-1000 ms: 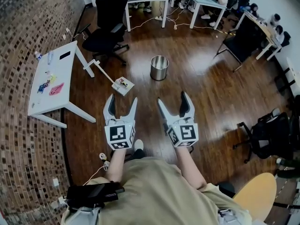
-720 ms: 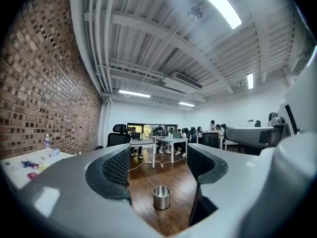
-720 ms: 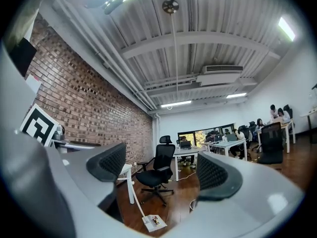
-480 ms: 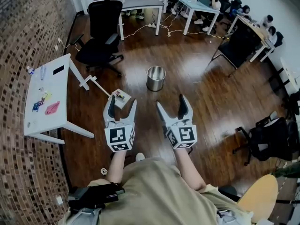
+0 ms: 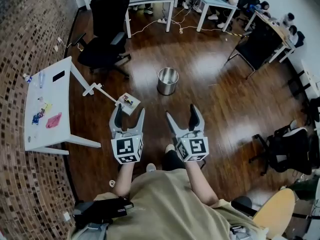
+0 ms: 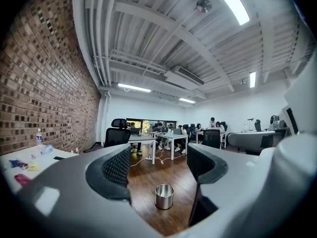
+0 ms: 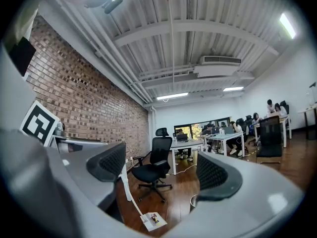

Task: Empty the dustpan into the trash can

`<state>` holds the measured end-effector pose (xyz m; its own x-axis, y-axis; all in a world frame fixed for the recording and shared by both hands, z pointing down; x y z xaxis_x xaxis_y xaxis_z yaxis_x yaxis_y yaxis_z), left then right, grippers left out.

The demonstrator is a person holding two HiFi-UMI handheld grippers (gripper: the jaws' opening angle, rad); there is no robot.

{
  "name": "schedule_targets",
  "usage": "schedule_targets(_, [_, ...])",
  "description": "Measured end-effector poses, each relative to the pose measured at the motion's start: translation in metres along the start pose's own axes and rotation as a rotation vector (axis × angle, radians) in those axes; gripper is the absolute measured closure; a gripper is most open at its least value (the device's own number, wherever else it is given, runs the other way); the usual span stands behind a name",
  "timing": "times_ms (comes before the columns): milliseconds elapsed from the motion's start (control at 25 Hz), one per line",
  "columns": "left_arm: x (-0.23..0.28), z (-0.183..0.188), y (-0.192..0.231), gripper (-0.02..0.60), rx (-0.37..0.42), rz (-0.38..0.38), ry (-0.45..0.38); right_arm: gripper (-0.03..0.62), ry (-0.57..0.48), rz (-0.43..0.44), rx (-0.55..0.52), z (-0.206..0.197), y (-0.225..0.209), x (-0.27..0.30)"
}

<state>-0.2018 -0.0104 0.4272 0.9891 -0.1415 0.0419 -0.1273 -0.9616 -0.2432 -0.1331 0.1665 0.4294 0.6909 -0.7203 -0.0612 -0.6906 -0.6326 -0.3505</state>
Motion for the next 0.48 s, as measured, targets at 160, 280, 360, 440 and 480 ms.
schedule_targets(160, [0.036, -0.003, -0.002, 0.250, 0.015, 0.017, 0.011, 0.163, -0.016, 0.012, 0.023, 0.008, -0.027, 0.036])
schedule_targets(280, [0.072, -0.003, 0.001, 0.252, 0.013, 0.030, 0.025, 0.163, -0.013, 0.043, 0.024, 0.015, -0.046, 0.073])
schedule_targets(360, [0.096, 0.002, 0.004, 0.252, 0.014, 0.047, 0.025, 0.163, -0.014, 0.067, 0.011, 0.025, -0.058, 0.095])
schedule_targets(440, [0.118, 0.007, 0.003, 0.252, 0.011, 0.059, 0.026, 0.163, -0.020, 0.079, 0.015, 0.035, -0.072, 0.113])
schedule_targets(480, [0.129, 0.009, 0.001, 0.252, 0.013, 0.061, 0.028, 0.163, -0.025, 0.081, 0.020, 0.040, -0.080, 0.120])
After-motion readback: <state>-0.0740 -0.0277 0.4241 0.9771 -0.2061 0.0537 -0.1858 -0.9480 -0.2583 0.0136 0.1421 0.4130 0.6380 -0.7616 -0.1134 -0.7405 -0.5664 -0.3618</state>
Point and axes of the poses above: the fingertips, and each gripper's own axes: x forward along the fingers, y to its left, z out of its top, the point moved 2 cm from there along -x, backward along the fingers, and after that the axes turned 15 degrees about x, right-handed, at the moved point
